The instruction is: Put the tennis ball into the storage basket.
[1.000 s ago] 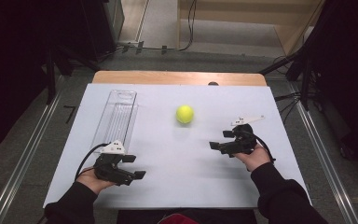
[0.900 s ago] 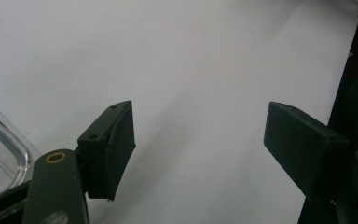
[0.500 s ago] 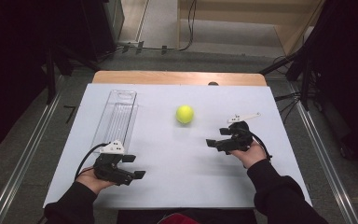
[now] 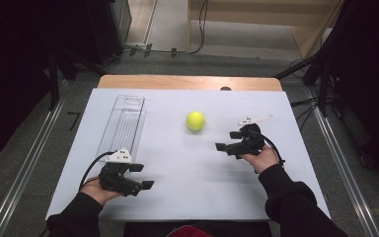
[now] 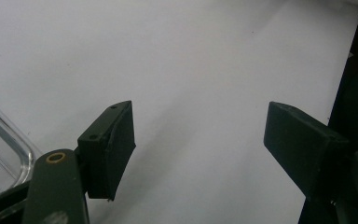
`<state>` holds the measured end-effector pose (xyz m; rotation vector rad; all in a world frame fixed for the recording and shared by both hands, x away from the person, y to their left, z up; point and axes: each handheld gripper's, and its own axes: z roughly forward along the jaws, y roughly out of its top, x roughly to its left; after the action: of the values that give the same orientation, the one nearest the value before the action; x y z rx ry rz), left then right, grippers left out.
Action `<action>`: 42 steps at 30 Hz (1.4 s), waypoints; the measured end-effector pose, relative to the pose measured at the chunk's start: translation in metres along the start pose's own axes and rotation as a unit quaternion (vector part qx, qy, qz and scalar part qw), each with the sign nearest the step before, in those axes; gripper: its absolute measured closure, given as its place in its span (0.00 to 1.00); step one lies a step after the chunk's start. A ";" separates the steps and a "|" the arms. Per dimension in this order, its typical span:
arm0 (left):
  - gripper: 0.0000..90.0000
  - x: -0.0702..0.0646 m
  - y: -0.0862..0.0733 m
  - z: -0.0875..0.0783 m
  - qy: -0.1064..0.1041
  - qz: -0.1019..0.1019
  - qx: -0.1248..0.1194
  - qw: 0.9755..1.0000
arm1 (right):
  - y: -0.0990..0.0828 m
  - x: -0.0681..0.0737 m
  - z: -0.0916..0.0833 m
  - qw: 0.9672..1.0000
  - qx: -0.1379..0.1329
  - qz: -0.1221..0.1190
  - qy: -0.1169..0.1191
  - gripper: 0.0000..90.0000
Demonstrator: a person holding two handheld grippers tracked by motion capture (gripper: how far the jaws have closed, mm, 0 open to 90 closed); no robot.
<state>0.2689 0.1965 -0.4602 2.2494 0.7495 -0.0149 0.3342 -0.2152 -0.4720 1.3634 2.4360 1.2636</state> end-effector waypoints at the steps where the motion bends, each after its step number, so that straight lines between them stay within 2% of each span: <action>1: 0.28 0.000 0.000 0.000 0.000 0.000 0.000 1.000 | 0.002 0.000 0.002 1.000 0.001 -0.002 0.001 0.14; 19: 0.28 0.000 0.000 0.000 0.000 -0.001 0.001 1.000 | 0.026 -0.003 0.012 1.000 -0.003 -0.003 0.006 0.14; 29: 0.28 0.001 0.000 0.000 0.000 -0.001 0.002 1.000 | 0.037 -0.002 0.020 1.000 0.000 -0.012 -0.001 0.14; 42: 0.28 0.001 -0.001 0.000 0.001 -0.005 0.001 1.000 | 0.058 -0.002 0.025 1.000 -0.002 -0.025 0.003 0.14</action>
<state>0.2696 0.1977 -0.4615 2.2471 0.7615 -0.0182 0.3853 -0.1853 -0.4488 1.2922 2.4532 1.2615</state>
